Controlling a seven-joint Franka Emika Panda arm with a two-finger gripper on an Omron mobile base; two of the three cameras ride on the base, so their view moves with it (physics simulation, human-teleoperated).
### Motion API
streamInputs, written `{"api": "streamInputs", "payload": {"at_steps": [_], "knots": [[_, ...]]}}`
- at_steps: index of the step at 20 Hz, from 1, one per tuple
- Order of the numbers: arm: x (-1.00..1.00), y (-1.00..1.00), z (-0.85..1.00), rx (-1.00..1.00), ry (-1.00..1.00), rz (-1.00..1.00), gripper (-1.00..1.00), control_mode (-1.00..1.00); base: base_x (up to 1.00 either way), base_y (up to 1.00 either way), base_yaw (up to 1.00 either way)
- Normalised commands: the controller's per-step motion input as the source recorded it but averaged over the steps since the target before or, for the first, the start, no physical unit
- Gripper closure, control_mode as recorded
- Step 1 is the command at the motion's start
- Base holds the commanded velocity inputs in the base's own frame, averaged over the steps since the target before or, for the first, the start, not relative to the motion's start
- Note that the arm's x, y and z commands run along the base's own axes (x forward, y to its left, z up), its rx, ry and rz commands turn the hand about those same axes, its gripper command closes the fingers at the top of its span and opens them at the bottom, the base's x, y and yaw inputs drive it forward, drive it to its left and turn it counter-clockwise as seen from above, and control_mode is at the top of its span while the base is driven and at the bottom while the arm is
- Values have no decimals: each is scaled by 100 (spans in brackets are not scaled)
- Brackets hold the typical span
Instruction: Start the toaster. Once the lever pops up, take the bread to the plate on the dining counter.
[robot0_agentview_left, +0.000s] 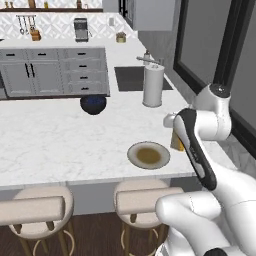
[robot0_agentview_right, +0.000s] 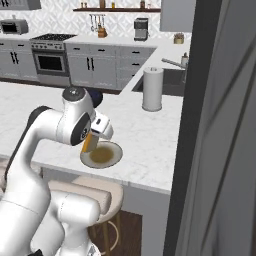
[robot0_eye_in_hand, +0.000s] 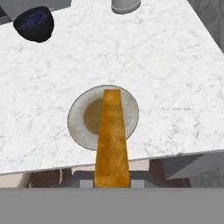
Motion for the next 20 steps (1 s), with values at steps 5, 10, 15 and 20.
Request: {"api": "streamInputs", "payload": {"at_steps": [5,10,15,20], "knots": [[98,28,-62,-16,0,0,100,-100,0,0,0],[77,22,-58,-22,0,0,100,-100,0,0,0],[23,19,-44,-22,0,-2,100,-100,0,0,0],[-5,3,-23,-24,-3,-5,100,-100,0,0,0]]}}
